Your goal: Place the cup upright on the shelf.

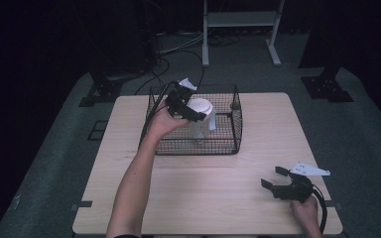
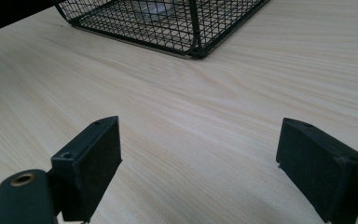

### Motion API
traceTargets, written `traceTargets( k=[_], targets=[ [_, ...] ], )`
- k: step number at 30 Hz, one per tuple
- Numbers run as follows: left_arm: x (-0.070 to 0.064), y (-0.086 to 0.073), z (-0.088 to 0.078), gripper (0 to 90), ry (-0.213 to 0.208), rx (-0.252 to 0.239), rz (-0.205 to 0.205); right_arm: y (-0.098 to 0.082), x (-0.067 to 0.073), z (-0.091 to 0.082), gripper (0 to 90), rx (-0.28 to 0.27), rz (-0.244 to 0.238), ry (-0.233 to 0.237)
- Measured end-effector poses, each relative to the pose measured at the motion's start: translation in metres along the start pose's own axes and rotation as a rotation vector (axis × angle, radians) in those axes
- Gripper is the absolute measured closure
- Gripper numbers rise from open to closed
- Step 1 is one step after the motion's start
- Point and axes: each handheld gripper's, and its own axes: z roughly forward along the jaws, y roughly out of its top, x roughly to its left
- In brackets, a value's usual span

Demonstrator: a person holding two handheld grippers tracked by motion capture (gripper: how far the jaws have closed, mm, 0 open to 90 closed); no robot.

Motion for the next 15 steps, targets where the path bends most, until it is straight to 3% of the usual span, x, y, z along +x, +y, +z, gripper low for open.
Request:
traceTargets(
  k=[15],
  targets=[
    [-0.007,-0.002,-0.021,0.1,0.011,-0.027,0.02,0.0,0.0,0.0,12.9,0.001,0.001,-0.006]
  ],
)
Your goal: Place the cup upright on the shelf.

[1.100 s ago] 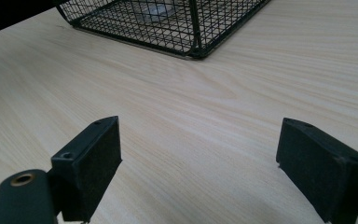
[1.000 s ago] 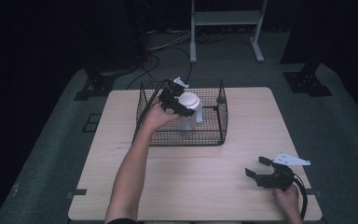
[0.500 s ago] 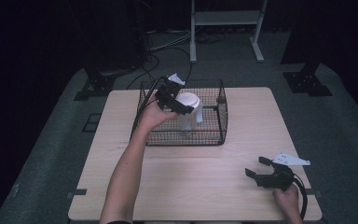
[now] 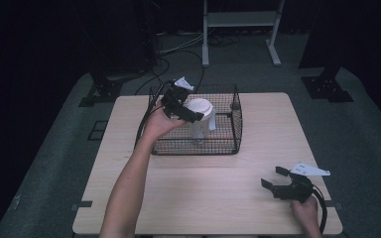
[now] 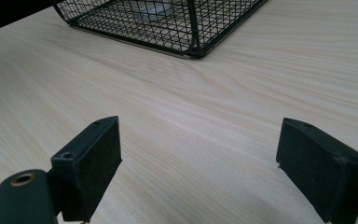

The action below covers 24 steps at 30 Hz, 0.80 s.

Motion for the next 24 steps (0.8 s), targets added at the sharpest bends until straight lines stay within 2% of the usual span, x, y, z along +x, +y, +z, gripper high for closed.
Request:
traceTargets(
  k=[8,15,24],
  targets=[
    [-0.003,-0.01,-0.01,0.1,0.006,-0.016,-0.002,0.0,0.0,0.0,12.9,0.001,-0.002,-0.002],
    [-0.004,-0.024,-0.028,0.1,0.003,-0.069,-0.033,0.0,0.001,0.0,12.9,0.002,-0.005,-0.01],
    [-0.008,-0.041,-0.038,0.1,0.017,-0.081,-0.04,0.0,0.001,0.0,12.9,0.003,-0.005,-0.013]
  ],
)
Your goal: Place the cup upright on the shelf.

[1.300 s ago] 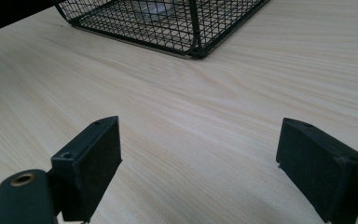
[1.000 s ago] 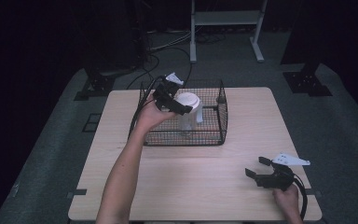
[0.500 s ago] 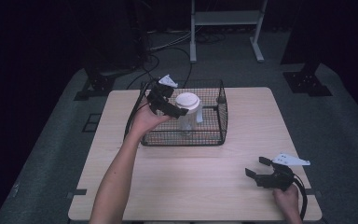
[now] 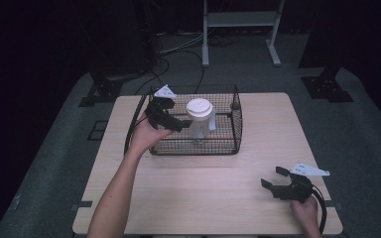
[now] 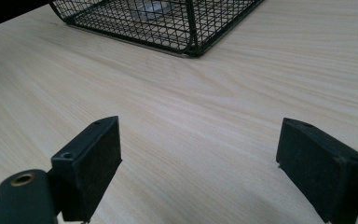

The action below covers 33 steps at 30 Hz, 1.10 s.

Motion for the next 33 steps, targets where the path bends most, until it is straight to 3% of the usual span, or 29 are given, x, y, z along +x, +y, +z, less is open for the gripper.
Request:
traceTargets(
  k=[25,33],
  targets=[
    [-0.018,-0.035,-0.02,0.1,-0.007,-0.076,-0.031,0.0,0.0,0.0,12.9,0.002,0.008,-0.009],
    [-0.022,-0.044,-0.022,0.1,-0.008,-0.081,-0.033,0.0,0.0,0.0,12.9,0.004,0.007,-0.01]
  ],
)
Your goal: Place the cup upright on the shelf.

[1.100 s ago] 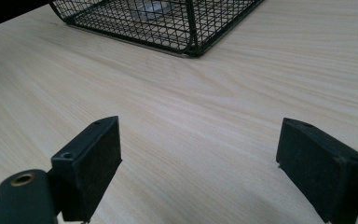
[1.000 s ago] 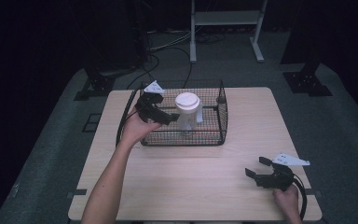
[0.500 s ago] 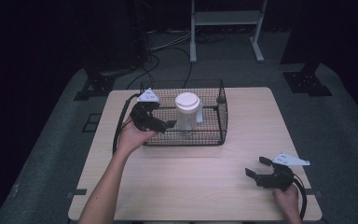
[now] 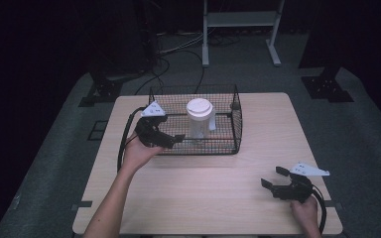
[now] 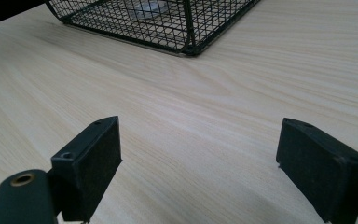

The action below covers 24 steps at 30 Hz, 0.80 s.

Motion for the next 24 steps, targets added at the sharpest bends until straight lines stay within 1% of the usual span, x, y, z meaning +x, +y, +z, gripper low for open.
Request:
traceTargets(
  k=[2,4,8,13,15,18,24],
  targets=[
    [-0.001,-0.002,-0.001,0.1,0.0,-0.002,-0.003,0.0,0.0,0.0,12.9,-0.003,-0.007,-0.002],
    [-0.002,-0.006,-0.003,0.1,0.001,-0.005,-0.005,0.0,0.0,0.0,12.9,0.002,0.0,-0.001],
    [-0.003,-0.01,-0.005,0.1,-0.003,-0.017,-0.014,0.0,0.0,0.0,12.9,0.001,-0.001,-0.002],
    [-0.004,-0.016,-0.01,0.1,-0.005,-0.022,-0.015,0.0,0.0,0.0,12.9,-0.001,-0.005,-0.004],
    [-0.005,-0.018,-0.012,0.1,-0.006,-0.034,-0.019,0.0,0.0,0.0,12.9,0.002,0.0,-0.003],
    [-0.007,-0.022,-0.016,0.1,-0.007,-0.045,-0.025,0.0,0.0,0.0,12.9,0.0,-0.005,-0.005],
    [-0.01,-0.03,-0.021,0.1,-0.008,-0.06,-0.033,0.0,0.001,0.0,12.9,0.002,-0.002,-0.006]
  ],
)
